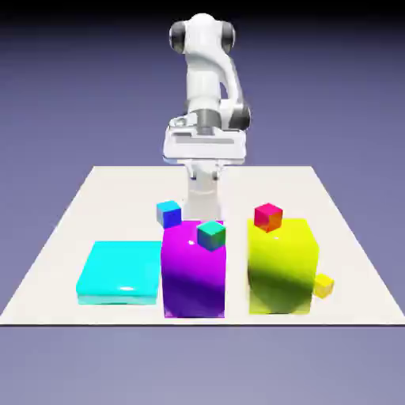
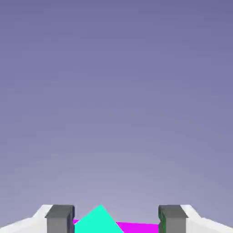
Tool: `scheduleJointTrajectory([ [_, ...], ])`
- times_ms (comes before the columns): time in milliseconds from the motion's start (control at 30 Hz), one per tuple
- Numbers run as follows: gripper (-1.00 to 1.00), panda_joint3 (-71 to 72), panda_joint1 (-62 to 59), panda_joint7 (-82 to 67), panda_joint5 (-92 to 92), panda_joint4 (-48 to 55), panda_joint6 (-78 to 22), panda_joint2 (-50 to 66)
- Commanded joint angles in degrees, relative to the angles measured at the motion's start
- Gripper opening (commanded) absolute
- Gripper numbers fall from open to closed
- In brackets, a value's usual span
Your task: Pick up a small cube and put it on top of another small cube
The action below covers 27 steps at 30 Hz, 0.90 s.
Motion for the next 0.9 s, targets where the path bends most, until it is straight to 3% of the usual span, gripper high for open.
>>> scheduleJointTrajectory([
  [0,0.00,1.10,0.63,-2.09,-1.56,1.79,-1.59,1.91],
  [667,0.00,24.35,12.17,-37.56,-37.43,34.86,-34.79,43.44],
  [867,0.00,30.67,13.64,-38.99,-49.96,39.51,-43.62,55.90],
])
